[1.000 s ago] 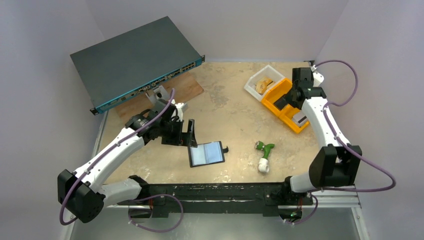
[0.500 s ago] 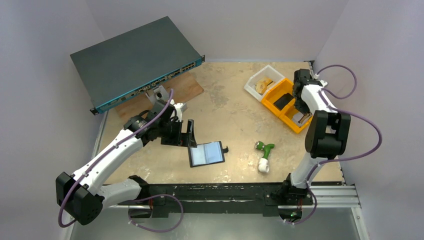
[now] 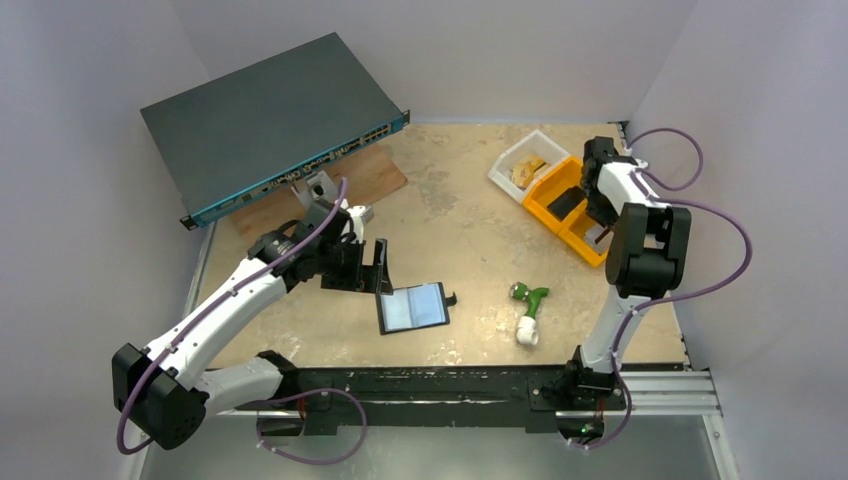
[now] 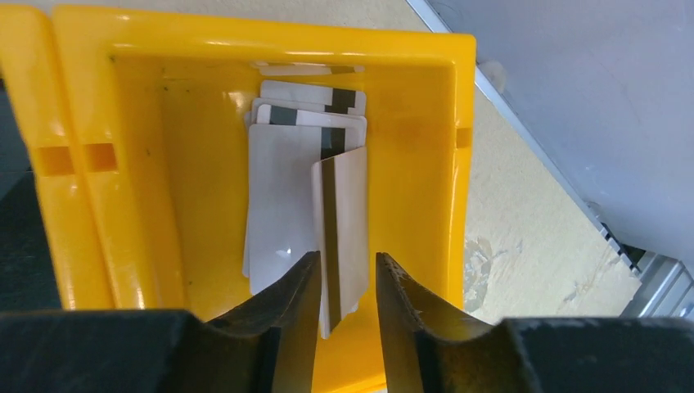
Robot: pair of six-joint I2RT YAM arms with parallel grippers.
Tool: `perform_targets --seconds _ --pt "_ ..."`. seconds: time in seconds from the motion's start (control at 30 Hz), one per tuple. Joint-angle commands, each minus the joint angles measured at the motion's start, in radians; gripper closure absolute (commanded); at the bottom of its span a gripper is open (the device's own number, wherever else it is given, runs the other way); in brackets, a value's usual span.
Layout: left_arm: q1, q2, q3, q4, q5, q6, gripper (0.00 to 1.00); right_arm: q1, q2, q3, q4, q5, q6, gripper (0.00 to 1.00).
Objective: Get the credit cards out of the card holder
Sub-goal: Place the credit card in the storage box, then close the card holder at the center of the board.
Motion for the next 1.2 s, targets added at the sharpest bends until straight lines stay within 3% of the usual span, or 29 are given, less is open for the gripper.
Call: perform_targets --seconds 0.0,0.13,0.3,0.5,0.8,0.97,1.17 --pt "0.005 0.002 0.004 0.011 -0.001 0.022 0.04 -0.004 -0.038 0.058 0.005 -0.019 -0.002 0.67" --pt "0.006 0.010 0.004 0.013 0.003 0.021 0.04 -0.004 -0.083 0.056 0.007 -0.053 -0.011 0.57" --pt "0.014 0.025 -0.003 0.018 0.009 0.009 0.04 0.004 -0.165 0.049 -0.004 -0.116 -0.021 0.52" --pt "0.079 0.051 -0.062 0.075 0.077 -0.064 0.06 0.122 -0.336 -0.024 0.023 -0.222 -0.039 0.46" --pt "0.116 0.106 -0.209 0.228 0.145 -0.196 0.30 0.437 -0.506 -0.269 0.193 -0.481 0.034 0.46" --pt "0.115 0.149 -0.272 0.315 0.156 -0.249 0.46 0.604 -0.504 -0.382 0.299 -0.594 0.087 0.47" --pt "0.116 0.196 -0.313 0.375 0.136 -0.282 0.54 0.714 -0.463 -0.426 0.357 -0.647 0.088 0.47"
